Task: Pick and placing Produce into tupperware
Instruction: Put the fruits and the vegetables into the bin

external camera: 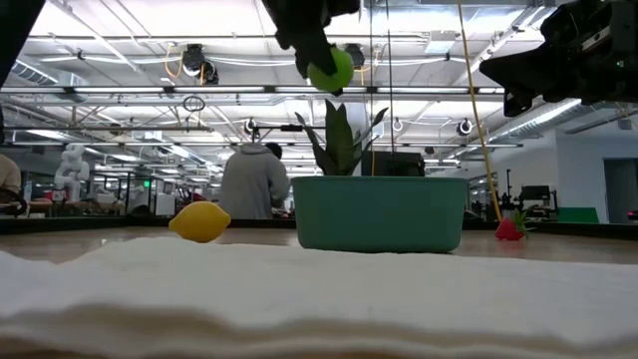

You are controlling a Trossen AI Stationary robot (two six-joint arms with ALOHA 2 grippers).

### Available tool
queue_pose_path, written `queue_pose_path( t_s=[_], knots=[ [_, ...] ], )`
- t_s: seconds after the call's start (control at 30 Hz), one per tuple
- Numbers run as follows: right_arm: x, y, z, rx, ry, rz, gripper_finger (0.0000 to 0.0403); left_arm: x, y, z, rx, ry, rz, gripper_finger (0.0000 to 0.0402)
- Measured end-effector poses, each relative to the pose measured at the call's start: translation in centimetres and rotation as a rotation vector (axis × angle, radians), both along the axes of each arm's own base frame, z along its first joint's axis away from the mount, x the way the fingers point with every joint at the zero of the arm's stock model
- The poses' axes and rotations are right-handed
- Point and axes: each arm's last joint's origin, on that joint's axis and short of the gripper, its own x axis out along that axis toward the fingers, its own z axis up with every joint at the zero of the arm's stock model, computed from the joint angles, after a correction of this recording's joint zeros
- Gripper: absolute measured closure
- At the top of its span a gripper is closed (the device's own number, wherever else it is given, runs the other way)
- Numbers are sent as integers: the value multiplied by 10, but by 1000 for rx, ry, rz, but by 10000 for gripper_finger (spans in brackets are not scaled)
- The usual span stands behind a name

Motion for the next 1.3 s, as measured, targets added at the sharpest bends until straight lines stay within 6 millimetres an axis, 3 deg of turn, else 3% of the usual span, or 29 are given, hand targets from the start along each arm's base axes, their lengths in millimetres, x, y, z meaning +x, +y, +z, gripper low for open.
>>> queue_pose_path(
  t_s=[0.57, 0.77, 1.03, 1.3],
  knots=[
    [0, 0, 0, 1, 4, 0, 403, 29, -8, -62, -7, 146, -41, 160],
    [0, 0, 0, 1, 4, 0, 403, 31, -18, -62, -2, 130, -54, 160],
    [0, 0, 0, 1, 4, 0, 403, 34, -33, -70, 125, 160, 163, 160],
    [0, 0, 0, 1, 5, 0, 403, 33, -50, -69, 120, 157, 182, 161]
  ],
)
